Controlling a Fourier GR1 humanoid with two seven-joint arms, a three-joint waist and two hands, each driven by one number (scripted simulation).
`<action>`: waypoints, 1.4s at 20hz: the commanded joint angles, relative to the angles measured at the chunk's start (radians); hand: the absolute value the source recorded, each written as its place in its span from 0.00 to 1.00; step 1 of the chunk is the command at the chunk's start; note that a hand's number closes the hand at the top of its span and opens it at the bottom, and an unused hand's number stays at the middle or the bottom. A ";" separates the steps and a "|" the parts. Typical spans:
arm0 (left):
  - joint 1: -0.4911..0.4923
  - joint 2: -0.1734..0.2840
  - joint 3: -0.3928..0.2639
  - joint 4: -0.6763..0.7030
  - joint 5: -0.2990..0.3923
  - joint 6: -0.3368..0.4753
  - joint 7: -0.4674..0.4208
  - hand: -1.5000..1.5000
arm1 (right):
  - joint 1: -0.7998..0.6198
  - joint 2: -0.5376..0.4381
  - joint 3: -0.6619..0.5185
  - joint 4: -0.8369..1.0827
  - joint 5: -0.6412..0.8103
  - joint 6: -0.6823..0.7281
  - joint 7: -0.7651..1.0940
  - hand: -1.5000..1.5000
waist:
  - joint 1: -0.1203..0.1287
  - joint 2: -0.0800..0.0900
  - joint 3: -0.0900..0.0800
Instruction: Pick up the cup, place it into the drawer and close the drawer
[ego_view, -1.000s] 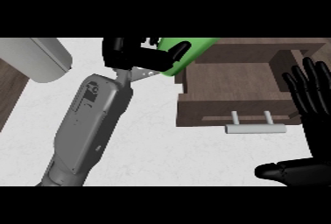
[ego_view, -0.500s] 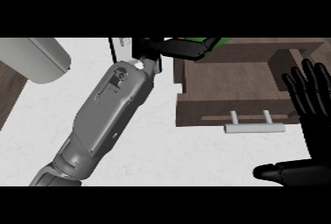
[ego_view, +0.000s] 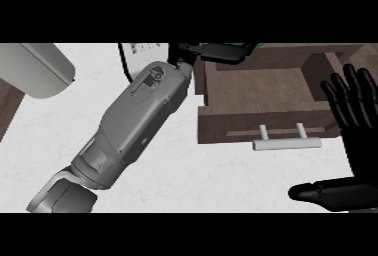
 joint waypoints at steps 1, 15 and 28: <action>-0.021 0.000 -0.090 0.107 0.085 0.003 -0.064 1.00 | -0.029 0.019 0.038 0.027 0.037 -0.013 -0.010 0.00 | -0.017 0.005 0.000; -0.141 0.000 -0.312 0.257 0.146 0.060 0.013 1.00 | -0.006 -0.007 0.016 0.034 -0.030 0.050 -0.033 0.00 | -0.053 0.011 0.002; -0.110 0.000 -0.326 0.181 0.293 0.057 -0.107 0.00 | -0.074 -0.001 -0.014 0.049 -0.120 0.056 -0.013 0.00 | -0.052 0.014 0.001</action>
